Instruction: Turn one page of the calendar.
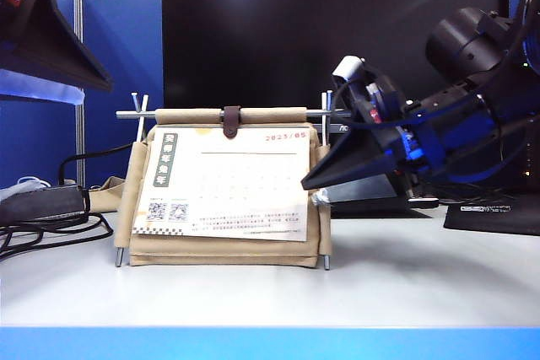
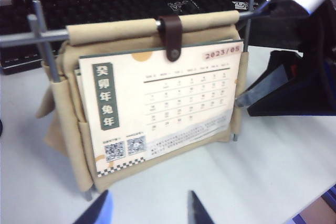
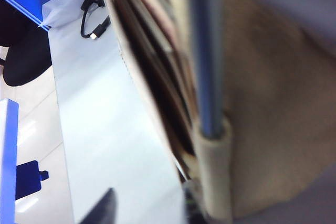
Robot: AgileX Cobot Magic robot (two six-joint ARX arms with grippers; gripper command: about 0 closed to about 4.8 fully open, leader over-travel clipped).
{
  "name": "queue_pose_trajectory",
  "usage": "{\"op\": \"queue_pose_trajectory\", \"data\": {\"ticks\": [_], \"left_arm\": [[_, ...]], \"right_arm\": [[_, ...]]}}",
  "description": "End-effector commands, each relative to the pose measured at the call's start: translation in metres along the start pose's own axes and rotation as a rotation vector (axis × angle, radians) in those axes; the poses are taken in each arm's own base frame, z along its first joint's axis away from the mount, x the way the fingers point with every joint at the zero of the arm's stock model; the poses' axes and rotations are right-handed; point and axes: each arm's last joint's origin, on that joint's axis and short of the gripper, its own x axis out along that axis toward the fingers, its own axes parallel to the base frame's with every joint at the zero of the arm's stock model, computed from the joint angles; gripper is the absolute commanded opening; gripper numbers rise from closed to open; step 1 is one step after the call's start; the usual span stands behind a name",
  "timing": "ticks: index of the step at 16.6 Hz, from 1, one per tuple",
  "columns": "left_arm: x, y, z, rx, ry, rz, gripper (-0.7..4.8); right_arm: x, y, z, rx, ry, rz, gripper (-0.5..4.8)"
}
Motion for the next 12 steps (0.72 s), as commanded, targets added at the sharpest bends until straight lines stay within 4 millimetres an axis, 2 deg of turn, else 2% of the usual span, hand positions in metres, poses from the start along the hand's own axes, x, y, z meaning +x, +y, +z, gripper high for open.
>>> {"op": "queue_pose_trajectory", "data": {"ticks": [1, 5, 10, 12], "left_arm": [[0.000, 0.000, 0.001, 0.004, -0.009, -0.002, 1.93], [0.000, 0.000, 0.001, 0.004, -0.003, -0.002, 1.93], [0.000, 0.001, 0.000, 0.006, 0.002, 0.018, 2.04], [0.000, 0.003, 0.000, 0.022, -0.007, 0.115, 3.50]], "right_arm": [[0.008, 0.004, 0.004, -0.036, -0.021, 0.007, 1.58], [0.016, 0.004, -0.001, -0.020, -0.003, 0.028, 1.58], [0.016, 0.004, 0.001, 0.006, -0.015, 0.041, 1.58], [0.018, 0.006, 0.002, 0.002, -0.017, 0.055, 1.59]]}}
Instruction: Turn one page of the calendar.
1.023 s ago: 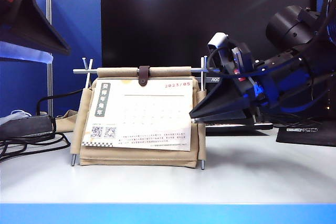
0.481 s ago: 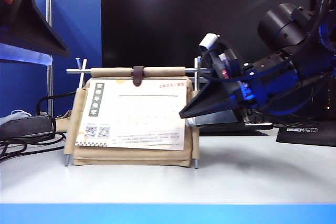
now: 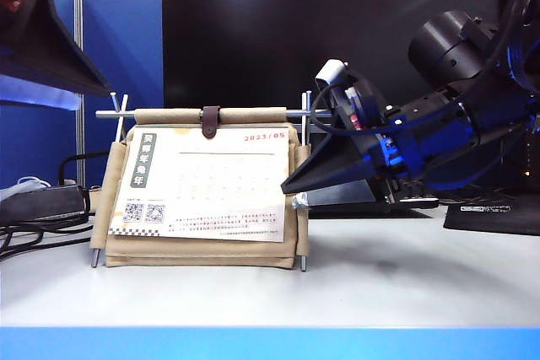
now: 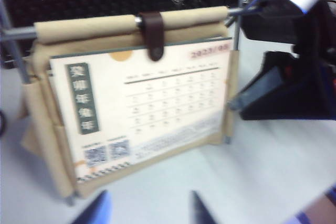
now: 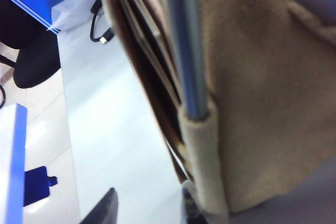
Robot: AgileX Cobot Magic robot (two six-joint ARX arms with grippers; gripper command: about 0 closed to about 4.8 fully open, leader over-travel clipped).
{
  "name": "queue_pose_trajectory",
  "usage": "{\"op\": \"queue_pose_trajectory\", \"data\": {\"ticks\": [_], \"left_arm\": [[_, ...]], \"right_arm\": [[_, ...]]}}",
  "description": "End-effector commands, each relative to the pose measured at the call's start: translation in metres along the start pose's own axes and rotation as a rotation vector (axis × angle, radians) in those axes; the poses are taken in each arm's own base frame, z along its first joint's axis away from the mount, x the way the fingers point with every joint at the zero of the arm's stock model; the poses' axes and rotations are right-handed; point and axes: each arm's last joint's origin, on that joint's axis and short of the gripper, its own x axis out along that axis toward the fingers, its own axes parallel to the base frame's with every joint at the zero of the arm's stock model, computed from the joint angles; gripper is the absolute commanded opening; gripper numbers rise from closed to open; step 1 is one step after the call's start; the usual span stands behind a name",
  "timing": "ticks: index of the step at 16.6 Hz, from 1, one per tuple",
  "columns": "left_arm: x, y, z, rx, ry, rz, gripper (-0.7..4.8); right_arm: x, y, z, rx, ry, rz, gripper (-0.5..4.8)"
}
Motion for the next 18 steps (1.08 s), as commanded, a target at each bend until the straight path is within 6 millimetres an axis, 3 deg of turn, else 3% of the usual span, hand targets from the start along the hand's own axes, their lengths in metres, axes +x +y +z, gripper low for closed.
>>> {"op": "queue_pose_trajectory", "data": {"ticks": [1, 13, 18], "left_arm": [[-0.001, 0.004, 0.001, 0.029, -0.018, 0.134, 4.09], [0.000, 0.004, 0.001, 0.021, -0.013, 0.126, 4.14], [0.000, 0.004, 0.001, 0.021, -0.014, 0.126, 4.13]], "right_arm": [[0.004, 0.005, 0.003, -0.017, -0.008, 0.032, 1.59], [0.013, 0.015, 0.014, -0.053, -0.081, 0.074, 1.58], [0.028, 0.030, 0.011, -0.079, -0.048, 0.095, 1.58]]}}
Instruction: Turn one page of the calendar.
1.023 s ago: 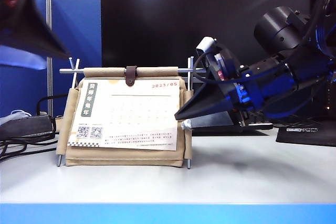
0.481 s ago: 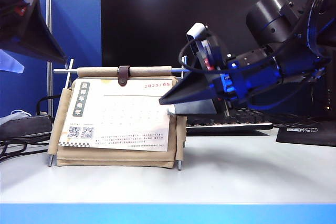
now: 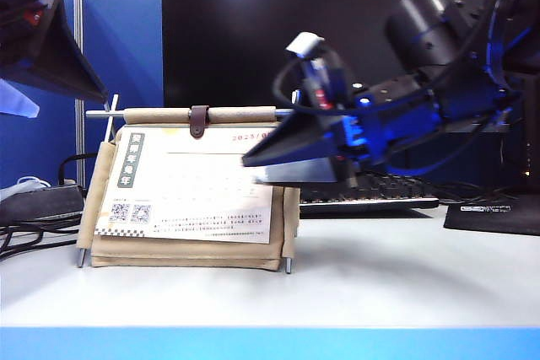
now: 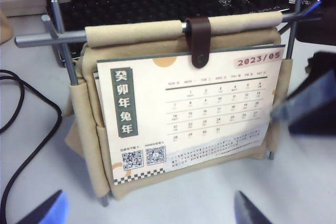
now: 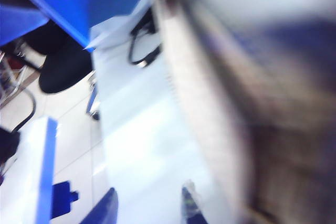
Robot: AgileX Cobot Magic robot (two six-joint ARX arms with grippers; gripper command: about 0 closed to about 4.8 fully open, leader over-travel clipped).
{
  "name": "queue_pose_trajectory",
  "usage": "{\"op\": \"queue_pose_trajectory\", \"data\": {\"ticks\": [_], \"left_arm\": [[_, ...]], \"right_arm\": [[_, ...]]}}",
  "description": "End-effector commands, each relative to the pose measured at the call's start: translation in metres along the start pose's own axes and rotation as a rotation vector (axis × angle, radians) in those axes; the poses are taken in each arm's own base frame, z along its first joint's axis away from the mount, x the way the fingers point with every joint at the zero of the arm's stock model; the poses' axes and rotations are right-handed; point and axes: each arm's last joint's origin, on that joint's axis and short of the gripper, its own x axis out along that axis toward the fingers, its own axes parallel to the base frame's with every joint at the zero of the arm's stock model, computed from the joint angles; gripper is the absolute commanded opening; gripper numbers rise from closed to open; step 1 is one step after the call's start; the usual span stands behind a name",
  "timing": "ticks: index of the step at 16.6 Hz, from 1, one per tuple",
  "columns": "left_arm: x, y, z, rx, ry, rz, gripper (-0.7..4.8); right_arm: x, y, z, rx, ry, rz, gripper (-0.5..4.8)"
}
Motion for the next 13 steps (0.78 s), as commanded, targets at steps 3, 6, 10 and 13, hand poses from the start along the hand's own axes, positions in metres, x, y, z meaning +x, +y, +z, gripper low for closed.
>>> {"op": "queue_pose_trajectory", "data": {"ticks": [3, 6, 10, 13], "left_arm": [[-0.0003, -0.0004, 0.0017, -0.002, -0.011, -0.003, 4.14], [-0.0003, -0.0008, 0.0016, -0.002, -0.009, -0.019, 4.14], [-0.0003, -0.0009, 0.0015, -0.002, -0.007, -0.021, 4.14], [-0.0003, -0.0008, 0.0009, -0.001, 0.000, -0.020, 4.14]], "right_arm": [[0.0080, 0.0038, -0.0018, -0.032, 0.007, -0.047, 1.72], [0.0072, 0.0025, -0.0050, -0.009, 0.031, -0.054, 2.32], [0.0063, 0.0043, -0.0063, -0.010, 0.051, -0.053, 2.80], [0.0018, 0.0084, -0.0017, -0.017, 0.041, -0.089, 2.80]]}}
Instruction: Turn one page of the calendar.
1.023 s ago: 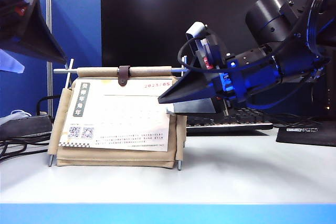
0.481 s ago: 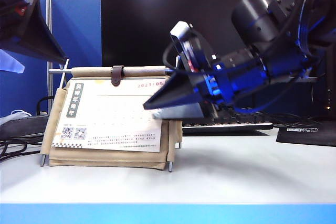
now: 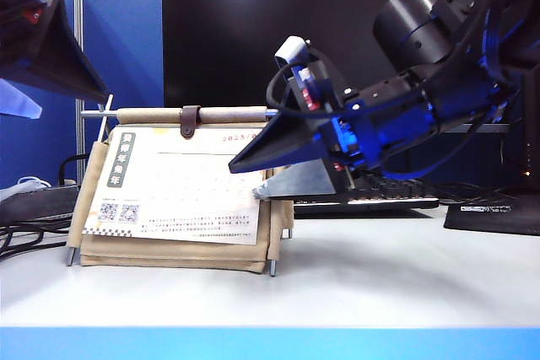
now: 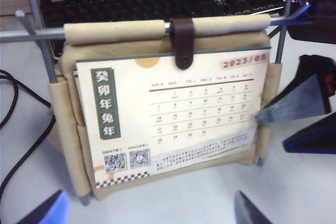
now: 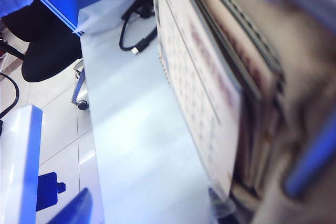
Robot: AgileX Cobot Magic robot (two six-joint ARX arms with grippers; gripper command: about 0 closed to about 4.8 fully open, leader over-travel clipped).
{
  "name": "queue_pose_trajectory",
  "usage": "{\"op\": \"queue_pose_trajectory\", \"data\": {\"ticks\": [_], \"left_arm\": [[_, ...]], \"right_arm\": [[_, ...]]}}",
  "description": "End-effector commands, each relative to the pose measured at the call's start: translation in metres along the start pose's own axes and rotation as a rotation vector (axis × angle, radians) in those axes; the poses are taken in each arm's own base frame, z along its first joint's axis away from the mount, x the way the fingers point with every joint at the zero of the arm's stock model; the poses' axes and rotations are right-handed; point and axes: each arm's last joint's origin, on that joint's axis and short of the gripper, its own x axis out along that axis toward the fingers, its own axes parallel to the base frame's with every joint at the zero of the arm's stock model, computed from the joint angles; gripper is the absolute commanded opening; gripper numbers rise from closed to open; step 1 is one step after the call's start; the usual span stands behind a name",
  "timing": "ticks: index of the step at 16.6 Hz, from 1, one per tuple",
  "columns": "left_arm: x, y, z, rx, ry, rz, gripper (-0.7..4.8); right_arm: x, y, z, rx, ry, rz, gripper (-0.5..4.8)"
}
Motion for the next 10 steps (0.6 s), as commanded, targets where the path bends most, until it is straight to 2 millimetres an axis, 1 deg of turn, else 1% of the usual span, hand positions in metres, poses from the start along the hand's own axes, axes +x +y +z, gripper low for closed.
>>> {"op": "queue_pose_trajectory", "data": {"ticks": [1, 6, 8, 10], "left_arm": [[0.000, 0.000, 0.001, -0.001, -0.006, -0.005, 4.14], [0.000, -0.001, 0.001, -0.009, -0.003, -0.021, 4.14], [0.000, -0.001, 0.001, -0.009, -0.002, -0.026, 4.14], [0.000, -0.001, 0.001, -0.008, -0.002, -0.027, 4.14]], "right_arm": [[-0.005, 0.001, 0.001, 0.015, 0.003, -0.053, 2.80], [-0.006, 0.000, 0.002, 0.005, 0.001, -0.086, 2.80], [-0.005, 0.000, 0.007, -0.011, -0.015, -0.085, 2.80], [-0.005, 0.000, 0.017, -0.034, -0.040, -0.091, 2.79]]}}
